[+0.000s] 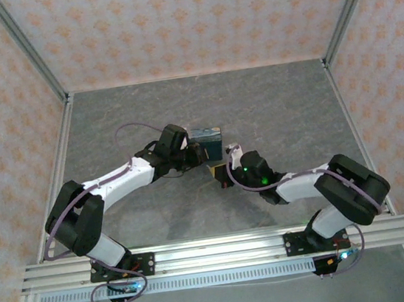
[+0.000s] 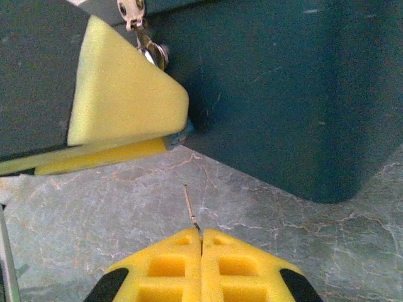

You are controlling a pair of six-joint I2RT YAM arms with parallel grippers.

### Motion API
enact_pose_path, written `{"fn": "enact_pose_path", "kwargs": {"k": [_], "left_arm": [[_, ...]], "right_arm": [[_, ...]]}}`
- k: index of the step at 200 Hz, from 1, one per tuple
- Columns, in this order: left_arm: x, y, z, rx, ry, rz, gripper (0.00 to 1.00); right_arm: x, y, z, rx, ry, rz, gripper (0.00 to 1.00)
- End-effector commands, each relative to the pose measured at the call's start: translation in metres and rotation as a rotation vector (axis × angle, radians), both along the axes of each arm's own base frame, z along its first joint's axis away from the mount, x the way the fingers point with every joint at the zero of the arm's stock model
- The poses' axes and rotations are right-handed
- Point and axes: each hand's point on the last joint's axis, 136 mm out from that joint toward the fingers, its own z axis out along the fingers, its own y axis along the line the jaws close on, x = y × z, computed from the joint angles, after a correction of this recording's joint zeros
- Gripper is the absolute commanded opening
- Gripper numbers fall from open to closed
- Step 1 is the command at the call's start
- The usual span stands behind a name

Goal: Unlock the padlock with the key

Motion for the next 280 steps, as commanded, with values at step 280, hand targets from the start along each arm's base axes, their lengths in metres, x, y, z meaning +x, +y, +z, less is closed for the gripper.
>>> {"fn": "enact_pose_path", "kwargs": {"k": [280], "left_arm": [[0.01, -0.008, 0.014, -0.031, -0.048, 0.006, 0.27]], "right_arm": [[0.014, -0.002, 0.02, 0.15, -0.034, -0.01, 0.0]]}}
